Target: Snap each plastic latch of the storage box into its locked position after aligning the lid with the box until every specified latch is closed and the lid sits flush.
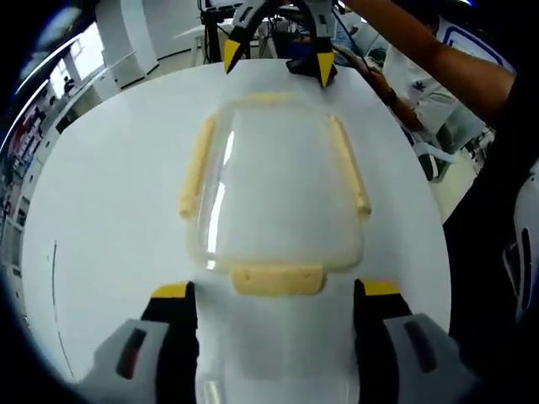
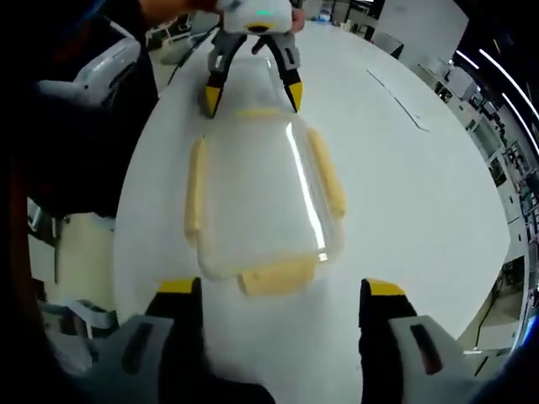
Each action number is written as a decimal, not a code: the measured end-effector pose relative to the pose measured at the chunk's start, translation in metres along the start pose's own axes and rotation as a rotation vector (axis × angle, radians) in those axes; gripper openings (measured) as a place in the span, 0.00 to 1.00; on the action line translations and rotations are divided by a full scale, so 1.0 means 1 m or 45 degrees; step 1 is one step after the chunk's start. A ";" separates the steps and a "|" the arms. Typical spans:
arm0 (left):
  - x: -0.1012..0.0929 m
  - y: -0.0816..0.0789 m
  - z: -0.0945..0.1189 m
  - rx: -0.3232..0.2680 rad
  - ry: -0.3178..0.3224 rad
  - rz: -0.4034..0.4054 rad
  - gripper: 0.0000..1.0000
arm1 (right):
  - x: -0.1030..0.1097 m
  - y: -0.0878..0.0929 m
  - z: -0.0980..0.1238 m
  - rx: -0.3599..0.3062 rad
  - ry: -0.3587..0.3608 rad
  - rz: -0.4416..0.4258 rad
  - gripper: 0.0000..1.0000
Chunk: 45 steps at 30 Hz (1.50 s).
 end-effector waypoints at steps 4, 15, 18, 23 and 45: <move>0.000 -0.001 -0.001 -0.010 -0.001 -0.006 0.70 | 0.000 -0.001 -0.006 -0.001 -0.011 0.003 0.73; 0.000 -0.004 -0.002 -0.020 -0.010 -0.033 0.62 | -0.003 0.003 -0.011 0.015 -0.027 0.016 0.66; -0.001 -0.005 -0.002 -0.019 -0.006 -0.043 0.58 | -0.003 0.003 -0.014 0.024 -0.038 0.019 0.65; -0.002 -0.006 -0.001 -0.017 -0.004 -0.050 0.54 | -0.004 0.002 -0.017 0.015 -0.042 0.011 0.64; 0.000 -0.009 -0.002 -0.018 -0.010 -0.041 0.37 | -0.004 0.011 -0.025 0.078 -0.077 0.021 0.57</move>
Point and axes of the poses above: the point that each gripper's makers call its tool centre point, and the gripper's own axes: z roughly backward along the fingers, x roughly to its left, y roughly out of its underside, the point moved 7 cm from there along z, roughly backward along the fingers, and after that the axes turned 9 degrees about -y, right-handed, at the moved point
